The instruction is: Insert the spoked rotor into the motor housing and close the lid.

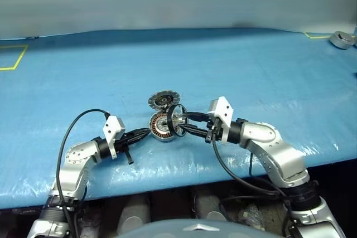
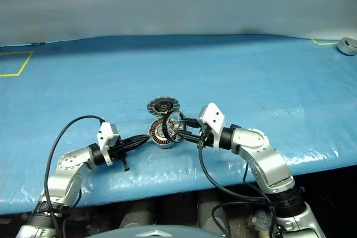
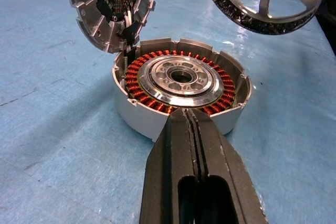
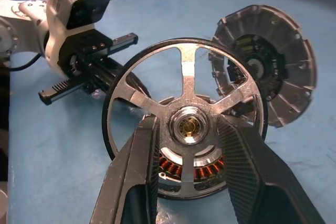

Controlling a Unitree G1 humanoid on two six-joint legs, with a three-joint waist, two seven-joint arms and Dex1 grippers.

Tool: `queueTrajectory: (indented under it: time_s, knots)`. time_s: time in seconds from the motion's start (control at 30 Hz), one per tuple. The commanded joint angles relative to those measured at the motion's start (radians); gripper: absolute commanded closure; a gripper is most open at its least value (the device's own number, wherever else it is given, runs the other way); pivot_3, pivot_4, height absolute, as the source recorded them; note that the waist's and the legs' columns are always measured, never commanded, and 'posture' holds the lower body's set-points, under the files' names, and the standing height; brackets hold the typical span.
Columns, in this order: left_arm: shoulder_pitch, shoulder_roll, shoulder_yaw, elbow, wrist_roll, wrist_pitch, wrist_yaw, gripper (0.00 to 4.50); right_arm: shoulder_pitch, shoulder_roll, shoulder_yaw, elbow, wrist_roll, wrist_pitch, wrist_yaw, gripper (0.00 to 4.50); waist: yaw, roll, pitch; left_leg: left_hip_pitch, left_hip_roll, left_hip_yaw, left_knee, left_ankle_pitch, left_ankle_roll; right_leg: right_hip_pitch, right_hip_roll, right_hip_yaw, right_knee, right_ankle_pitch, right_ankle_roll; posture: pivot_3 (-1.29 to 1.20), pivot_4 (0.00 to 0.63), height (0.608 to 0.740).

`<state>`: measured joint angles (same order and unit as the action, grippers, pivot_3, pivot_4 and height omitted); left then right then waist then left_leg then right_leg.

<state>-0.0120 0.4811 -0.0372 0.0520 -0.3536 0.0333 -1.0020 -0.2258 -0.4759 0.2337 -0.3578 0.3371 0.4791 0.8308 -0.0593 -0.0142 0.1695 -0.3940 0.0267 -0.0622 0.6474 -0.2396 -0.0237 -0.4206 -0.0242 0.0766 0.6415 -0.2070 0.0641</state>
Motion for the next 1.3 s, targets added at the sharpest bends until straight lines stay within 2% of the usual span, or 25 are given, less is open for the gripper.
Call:
queueTrajectory:
  time_s: [0.03, 0.5, 1.3]
  knots:
    - [-0.006, -0.004, 0.01, -0.001, 0.0, -0.029, -0.004, 4.5, -0.051, 0.009, 0.035, 0.009, -0.03, -0.033, 0.011, 3.06, 0.0, 0.0, 0.0, 0.0, 0.0, 0.0, 0.0, 0.0, 0.0, 0.0, 0.0, 0.0, 0.0, 0.0, 0.0, 0.0, 0.15, 0.74]
    - [0.006, -0.005, 0.026, -0.014, -0.019, -0.045, -0.022, 4.5, -0.138, 0.038, 0.09, 0.182, -0.114, -0.089, 0.026, 3.06, 0.0, 0.0, 0.0, 0.0, 0.0, 0.0, 0.0, 0.0, 0.0, 0.0, 0.0, 0.0, 0.001, 0.0, 0.0, 0.0, 0.15, 0.74]
    - [0.02, -0.003, 0.024, -0.011, -0.009, -0.058, 0.0, 4.5, -0.158, 0.029, 0.142, 0.232, -0.203, -0.076, 0.067, 3.06, -0.001, 0.0, 0.0, 0.001, 0.0, 0.0, 0.0, 0.0, 0.0, 0.0, 0.0, -0.001, 0.001, 0.0, 0.0, 0.0, 0.15, 0.74]
